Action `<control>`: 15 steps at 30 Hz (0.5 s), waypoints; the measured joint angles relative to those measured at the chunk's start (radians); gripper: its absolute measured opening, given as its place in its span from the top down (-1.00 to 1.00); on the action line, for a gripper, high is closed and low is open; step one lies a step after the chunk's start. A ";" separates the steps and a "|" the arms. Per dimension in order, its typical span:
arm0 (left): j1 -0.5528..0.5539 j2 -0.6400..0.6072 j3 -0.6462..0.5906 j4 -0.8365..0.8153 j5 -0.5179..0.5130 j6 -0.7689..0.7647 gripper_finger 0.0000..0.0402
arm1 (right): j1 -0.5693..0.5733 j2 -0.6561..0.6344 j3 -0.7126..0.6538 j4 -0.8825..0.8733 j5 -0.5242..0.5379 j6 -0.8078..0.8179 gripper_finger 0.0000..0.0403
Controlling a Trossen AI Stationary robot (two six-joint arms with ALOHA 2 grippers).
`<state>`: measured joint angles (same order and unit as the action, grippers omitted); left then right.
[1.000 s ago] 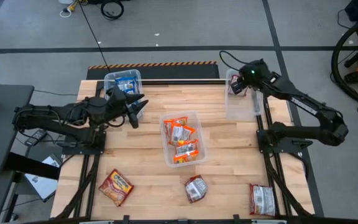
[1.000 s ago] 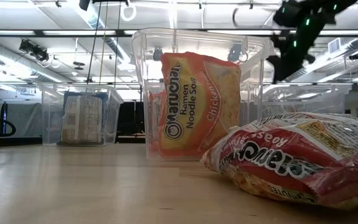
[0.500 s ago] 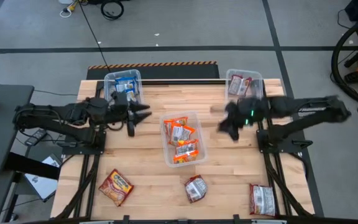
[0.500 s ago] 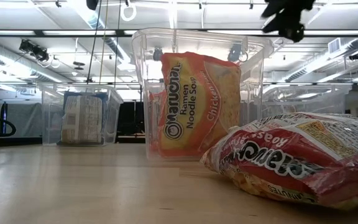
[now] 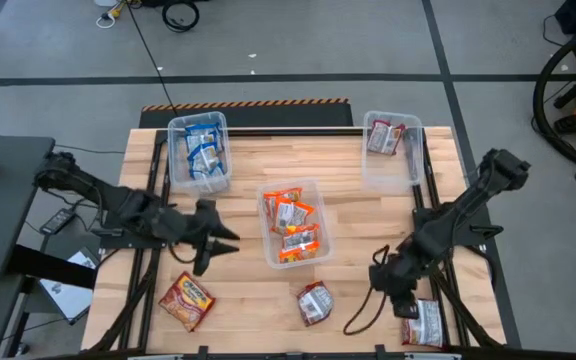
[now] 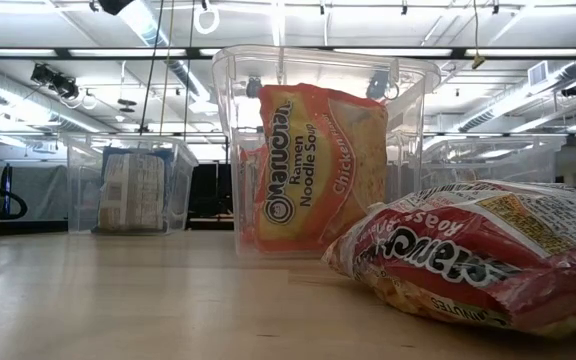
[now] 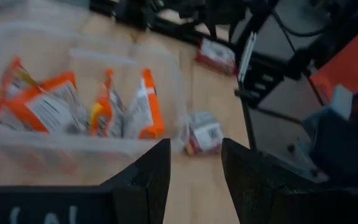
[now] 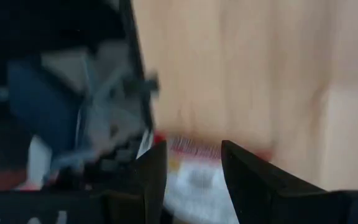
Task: Sort Maruchan noodles
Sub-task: Put the red noodle pack into the right transparent bin
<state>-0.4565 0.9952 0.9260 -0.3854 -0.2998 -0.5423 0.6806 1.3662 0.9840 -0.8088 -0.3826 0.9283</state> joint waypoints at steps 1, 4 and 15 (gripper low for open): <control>-0.026 0.007 0.000 -0.009 -0.013 -0.018 0.26 | 0.009 0.022 0.000 -0.028 -0.036 0.014 0.22; -0.103 0.023 0.000 -0.020 -0.047 -0.087 0.26 | 0.043 0.048 -0.009 -0.113 -0.072 -0.011 0.22; -0.345 0.046 0.000 -0.074 -0.189 -0.297 0.26 | 0.099 -0.021 -0.280 0.091 -0.158 0.034 0.21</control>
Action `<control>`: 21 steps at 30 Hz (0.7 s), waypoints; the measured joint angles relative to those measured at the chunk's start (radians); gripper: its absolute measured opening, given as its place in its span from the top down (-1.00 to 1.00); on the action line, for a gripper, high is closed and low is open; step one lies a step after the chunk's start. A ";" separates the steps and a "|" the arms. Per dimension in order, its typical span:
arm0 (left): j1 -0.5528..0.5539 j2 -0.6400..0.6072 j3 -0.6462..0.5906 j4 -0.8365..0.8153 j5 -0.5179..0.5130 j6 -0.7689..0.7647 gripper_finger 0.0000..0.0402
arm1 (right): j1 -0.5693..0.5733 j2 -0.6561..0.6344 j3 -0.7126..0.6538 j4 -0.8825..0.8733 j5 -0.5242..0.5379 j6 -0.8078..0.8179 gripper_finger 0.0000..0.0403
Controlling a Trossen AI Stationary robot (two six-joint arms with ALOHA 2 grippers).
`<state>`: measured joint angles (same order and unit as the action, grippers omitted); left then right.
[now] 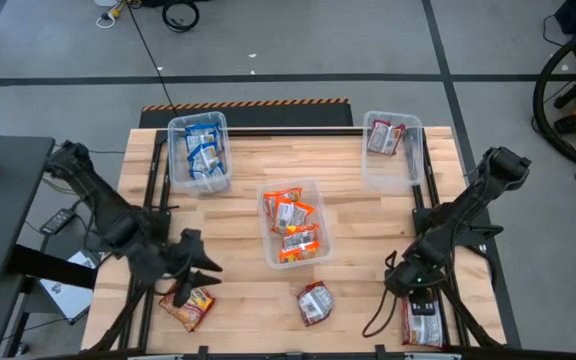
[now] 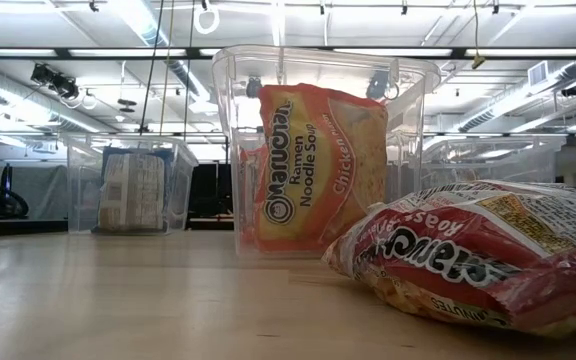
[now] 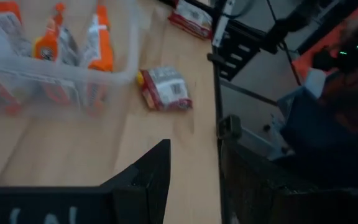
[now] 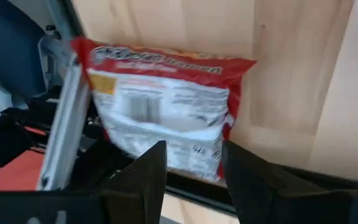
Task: Sort Maruchan noodles
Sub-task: Put the red noodle pack into the right transparent bin
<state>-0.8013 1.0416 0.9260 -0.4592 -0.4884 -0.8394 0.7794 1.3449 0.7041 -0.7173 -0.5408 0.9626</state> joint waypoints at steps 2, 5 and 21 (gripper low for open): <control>-0.034 0.000 0.000 -0.002 -0.008 -0.013 0.26 | -0.002 0.000 -0.060 0.069 -0.033 0.018 0.21; -0.065 0.000 0.000 -0.002 -0.022 -0.013 0.26 | 0.000 0.003 -0.137 0.180 -0.067 0.072 0.21; -0.003 -0.001 0.000 0.006 -0.036 -0.070 0.26 | -0.001 0.018 -0.307 0.519 -0.045 0.128 0.42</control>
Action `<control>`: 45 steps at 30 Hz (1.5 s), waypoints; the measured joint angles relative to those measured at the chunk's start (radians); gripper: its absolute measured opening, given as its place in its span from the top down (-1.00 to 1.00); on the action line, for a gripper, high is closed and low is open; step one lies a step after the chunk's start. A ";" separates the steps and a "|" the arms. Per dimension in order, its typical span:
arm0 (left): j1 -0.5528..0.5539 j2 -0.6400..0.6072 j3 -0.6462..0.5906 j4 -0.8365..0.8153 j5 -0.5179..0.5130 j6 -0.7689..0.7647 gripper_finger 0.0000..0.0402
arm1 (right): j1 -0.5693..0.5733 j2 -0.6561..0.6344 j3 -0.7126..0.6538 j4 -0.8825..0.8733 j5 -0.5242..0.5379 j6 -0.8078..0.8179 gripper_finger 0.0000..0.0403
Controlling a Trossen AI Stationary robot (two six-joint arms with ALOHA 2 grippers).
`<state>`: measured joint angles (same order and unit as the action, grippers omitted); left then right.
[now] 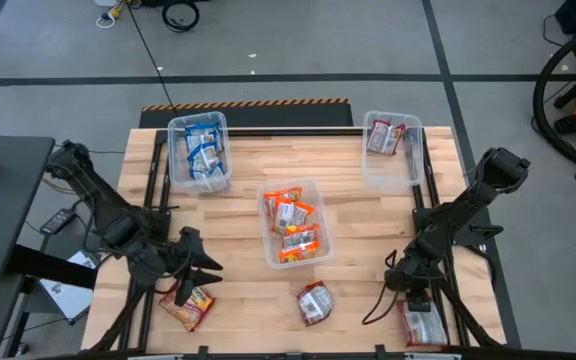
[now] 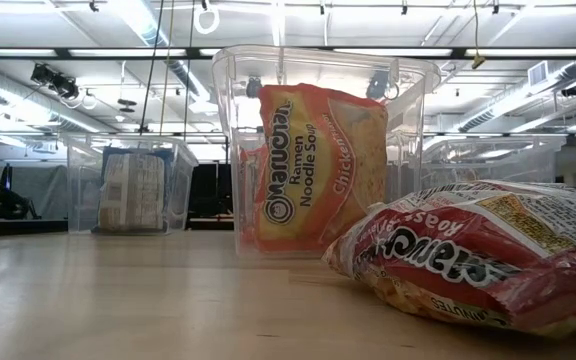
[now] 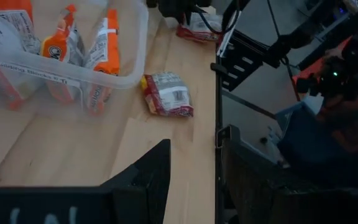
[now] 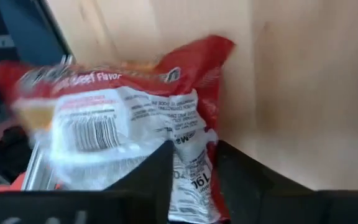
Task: Sort Maruchan noodles
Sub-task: Put the red noodle pack into the right transparent bin
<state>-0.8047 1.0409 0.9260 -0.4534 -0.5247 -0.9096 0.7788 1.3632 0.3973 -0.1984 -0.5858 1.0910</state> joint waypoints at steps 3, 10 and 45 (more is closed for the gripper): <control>0.015 0.000 0.000 0.000 0.000 0.009 0.26 | 0.000 0.001 0.011 0.001 0.048 -0.005 0.66; 0.052 0.000 0.000 0.000 0.000 0.080 0.26 | -0.017 -0.005 0.064 -0.022 0.098 0.012 0.95; 0.536 0.000 0.000 0.260 0.006 0.369 0.26 | -1.053 -0.266 1.074 -1.320 1.292 -1.037 0.99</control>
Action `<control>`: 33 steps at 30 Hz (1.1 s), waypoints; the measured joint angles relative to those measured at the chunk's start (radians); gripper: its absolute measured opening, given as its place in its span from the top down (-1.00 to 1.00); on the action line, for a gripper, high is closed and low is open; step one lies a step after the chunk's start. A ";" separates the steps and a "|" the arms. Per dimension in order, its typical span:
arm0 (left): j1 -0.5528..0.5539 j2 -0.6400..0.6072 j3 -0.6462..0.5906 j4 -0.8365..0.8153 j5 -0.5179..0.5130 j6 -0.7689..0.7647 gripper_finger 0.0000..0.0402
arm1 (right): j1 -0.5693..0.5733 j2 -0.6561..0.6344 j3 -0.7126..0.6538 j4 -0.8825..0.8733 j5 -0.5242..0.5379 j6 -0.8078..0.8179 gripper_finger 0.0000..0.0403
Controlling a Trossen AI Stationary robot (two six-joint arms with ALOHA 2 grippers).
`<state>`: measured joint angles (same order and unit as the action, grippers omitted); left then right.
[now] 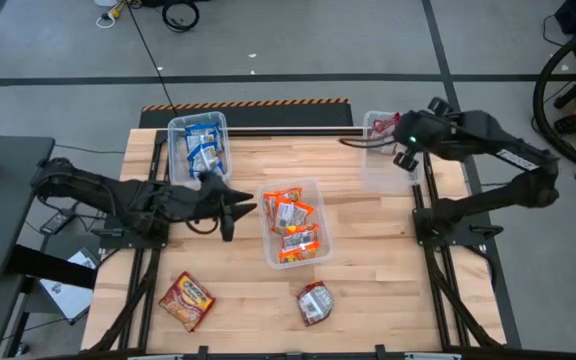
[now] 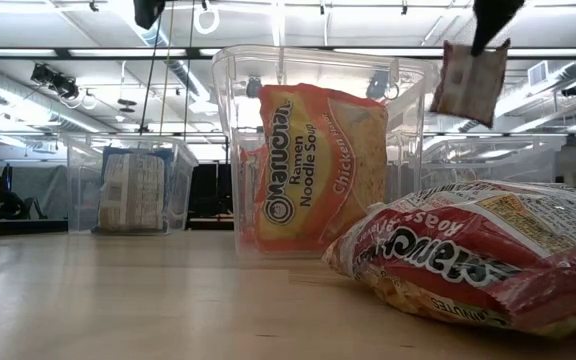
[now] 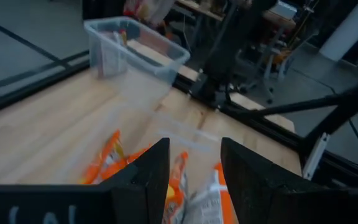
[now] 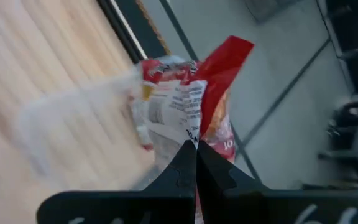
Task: Sort Maruchan noodles
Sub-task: Put the red noodle pack into the right transparent bin
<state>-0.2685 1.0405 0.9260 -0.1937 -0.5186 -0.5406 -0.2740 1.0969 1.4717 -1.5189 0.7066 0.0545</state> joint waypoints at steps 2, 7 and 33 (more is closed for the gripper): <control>0.010 0.000 0.000 0.016 0.000 0.021 0.26 | -0.068 0.000 -0.062 0.067 -0.020 -0.090 0.99; 0.012 0.000 0.000 0.004 0.006 0.030 0.26 | -0.217 -0.019 -0.278 0.272 -0.093 -0.320 0.99; -0.009 0.000 0.000 -0.005 0.116 -0.024 0.26 | -0.535 0.163 -0.604 0.848 -0.199 -0.702 0.66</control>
<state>-0.2779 1.0401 0.9264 -0.1983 -0.4022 -0.5647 -0.8085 1.2595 0.8677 -0.6708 0.5074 -0.6476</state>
